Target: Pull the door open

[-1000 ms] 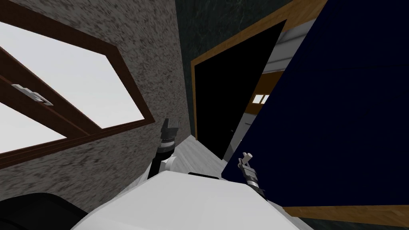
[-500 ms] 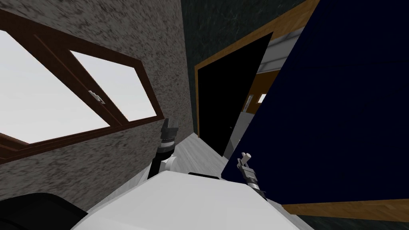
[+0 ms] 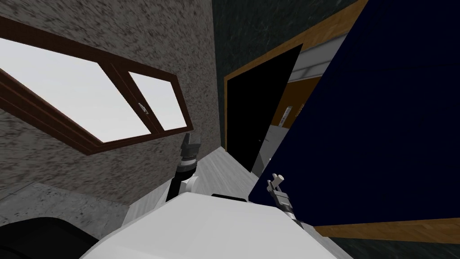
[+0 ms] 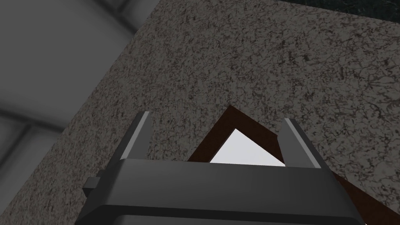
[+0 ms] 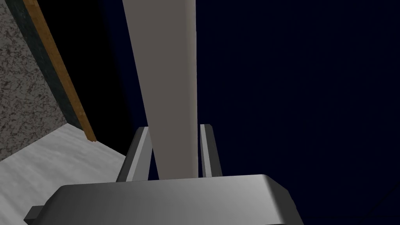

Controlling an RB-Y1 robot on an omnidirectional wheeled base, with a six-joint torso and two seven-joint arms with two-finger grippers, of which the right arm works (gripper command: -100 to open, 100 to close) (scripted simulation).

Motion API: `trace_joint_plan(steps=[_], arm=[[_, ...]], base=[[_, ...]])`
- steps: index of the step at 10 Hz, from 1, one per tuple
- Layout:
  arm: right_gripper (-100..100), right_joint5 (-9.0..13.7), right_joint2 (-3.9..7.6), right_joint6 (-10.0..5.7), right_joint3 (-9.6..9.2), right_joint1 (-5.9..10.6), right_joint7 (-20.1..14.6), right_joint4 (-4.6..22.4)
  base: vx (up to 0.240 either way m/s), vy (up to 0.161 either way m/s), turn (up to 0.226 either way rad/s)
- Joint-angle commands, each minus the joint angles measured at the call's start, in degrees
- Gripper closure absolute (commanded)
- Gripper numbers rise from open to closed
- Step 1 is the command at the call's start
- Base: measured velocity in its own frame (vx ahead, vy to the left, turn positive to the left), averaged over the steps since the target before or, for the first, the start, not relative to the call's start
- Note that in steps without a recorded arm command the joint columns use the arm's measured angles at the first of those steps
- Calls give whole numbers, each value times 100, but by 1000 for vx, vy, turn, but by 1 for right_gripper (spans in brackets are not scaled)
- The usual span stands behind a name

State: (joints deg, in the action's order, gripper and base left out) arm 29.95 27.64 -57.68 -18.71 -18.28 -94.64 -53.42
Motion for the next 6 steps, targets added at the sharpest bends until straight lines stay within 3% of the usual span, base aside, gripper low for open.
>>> trace_joint_plan(steps=[1,3,4,6], arm=[[100,-48,99,-115,-72,-83,-112,-1],[100,-109,192,-245,-160,-143,-228,19],[100,-94,166,-198,-139,-111,-201,52],[100,-160,242,-372,-242,-152,-320,150]], base=[[-233,-18,112],[-232,-28,110],[-107,-14,18],[-194,-58,157]])
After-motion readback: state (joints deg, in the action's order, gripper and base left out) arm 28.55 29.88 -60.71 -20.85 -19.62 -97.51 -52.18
